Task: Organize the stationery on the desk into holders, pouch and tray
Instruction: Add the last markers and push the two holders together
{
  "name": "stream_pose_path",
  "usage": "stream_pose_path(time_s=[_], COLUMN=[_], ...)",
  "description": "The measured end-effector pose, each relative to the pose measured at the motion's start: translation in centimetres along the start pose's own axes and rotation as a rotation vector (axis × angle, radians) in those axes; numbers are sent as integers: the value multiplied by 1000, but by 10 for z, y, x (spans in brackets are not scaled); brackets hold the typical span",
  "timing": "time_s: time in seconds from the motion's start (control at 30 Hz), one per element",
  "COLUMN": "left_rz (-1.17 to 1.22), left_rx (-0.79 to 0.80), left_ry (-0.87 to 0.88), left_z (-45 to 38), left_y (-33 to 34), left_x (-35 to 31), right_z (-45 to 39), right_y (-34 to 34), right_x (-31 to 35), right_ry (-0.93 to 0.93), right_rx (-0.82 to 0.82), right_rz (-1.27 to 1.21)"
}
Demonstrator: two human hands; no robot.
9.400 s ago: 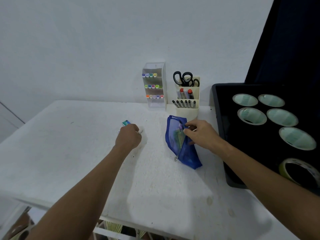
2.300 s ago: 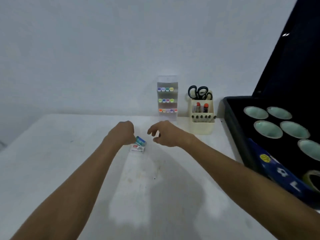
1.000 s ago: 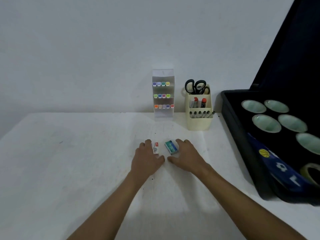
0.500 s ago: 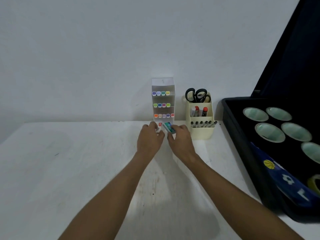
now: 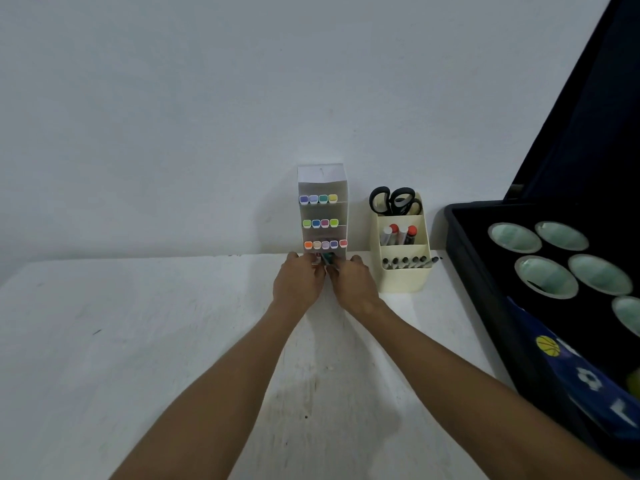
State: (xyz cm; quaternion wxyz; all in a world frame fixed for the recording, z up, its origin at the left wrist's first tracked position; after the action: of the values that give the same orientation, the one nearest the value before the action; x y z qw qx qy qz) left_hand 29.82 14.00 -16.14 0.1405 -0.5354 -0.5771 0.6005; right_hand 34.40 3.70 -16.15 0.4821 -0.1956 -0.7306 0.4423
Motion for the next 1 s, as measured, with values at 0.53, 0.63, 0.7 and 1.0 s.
stream_pose_path(time_s=[0.53,0.63,0.7,1.0], left_rz=[-128,-42,1,-51], left_rx=[58,84,109,156], left_ry=[101,102,108,88], left_z=[-16,-17,-18,-17], left_y=[6,8,9,5], left_x=[9,13,14,16], right_z=[-19,-18,-18,-10], right_y=[0,3,6,11], right_x=[-3,-4,-4,-6], right_ry=[23,27,31,14], right_rx=[4,-9,4,83], right_rz=[28,33,36,-25])
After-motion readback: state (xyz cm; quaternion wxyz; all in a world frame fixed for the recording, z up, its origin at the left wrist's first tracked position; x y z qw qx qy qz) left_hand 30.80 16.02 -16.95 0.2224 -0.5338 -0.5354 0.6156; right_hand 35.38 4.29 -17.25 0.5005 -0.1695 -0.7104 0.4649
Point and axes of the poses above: each hand's wrist, its own z-axis away from the middle knuckle, its own y-axis out of the palm, x = y × z, the point moved 2 cm from there along -z, towards the middle knuckle, and after that the axes turned 4 degrees about -x, right-handed, at the moved point
